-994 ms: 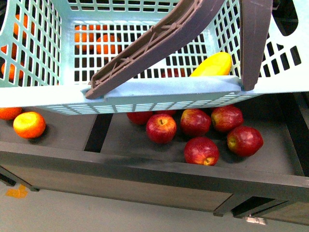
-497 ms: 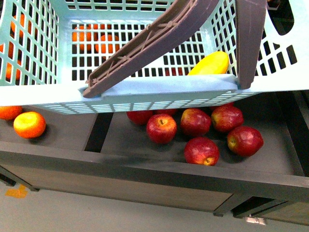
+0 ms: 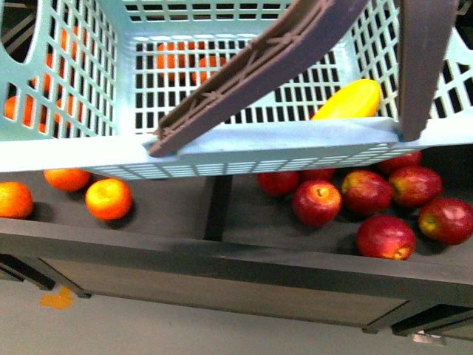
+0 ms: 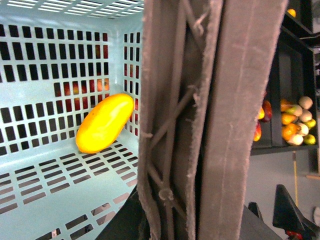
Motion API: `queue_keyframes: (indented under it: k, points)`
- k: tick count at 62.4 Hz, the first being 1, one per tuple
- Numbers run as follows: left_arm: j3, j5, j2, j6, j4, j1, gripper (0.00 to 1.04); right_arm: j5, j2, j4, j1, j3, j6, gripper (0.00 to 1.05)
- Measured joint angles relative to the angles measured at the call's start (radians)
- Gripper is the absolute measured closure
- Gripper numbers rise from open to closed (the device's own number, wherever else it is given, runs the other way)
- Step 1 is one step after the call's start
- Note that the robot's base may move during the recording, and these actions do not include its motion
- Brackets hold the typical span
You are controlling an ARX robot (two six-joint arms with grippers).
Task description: Pick mango and avocado into basket
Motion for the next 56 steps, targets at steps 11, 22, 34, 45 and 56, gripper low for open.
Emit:
queue_keyframes:
  k: [11, 22, 34, 45, 56]
  points:
    - [0.000, -0.011, 0.000, 0.007, 0.000, 0.009, 0.88, 0.000, 0.001, 0.000, 0.000, -0.001, 0.000, 0.09]
    - [0.000, 0.008, 0.000, 0.005, 0.000, 0.007, 0.88, -0.001, 0.000, 0.000, 0.000, -0.002, 0.000, 0.09]
    - [0.000, 0.011, 0.000, 0.003, 0.000, 0.006, 0.88, -0.002, 0.000, 0.000, 0.000, -0.002, 0.000, 0.09]
    - [0.000, -0.002, 0.000, 0.003, 0.000, 0.007, 0.88, -0.002, -0.001, 0.000, 0.000, -0.003, 0.000, 0.09]
    - [0.000, -0.003, 0.000, 0.005, 0.000, 0.008, 0.88, -0.003, 0.001, 0.000, 0.000, -0.004, 0.000, 0.09]
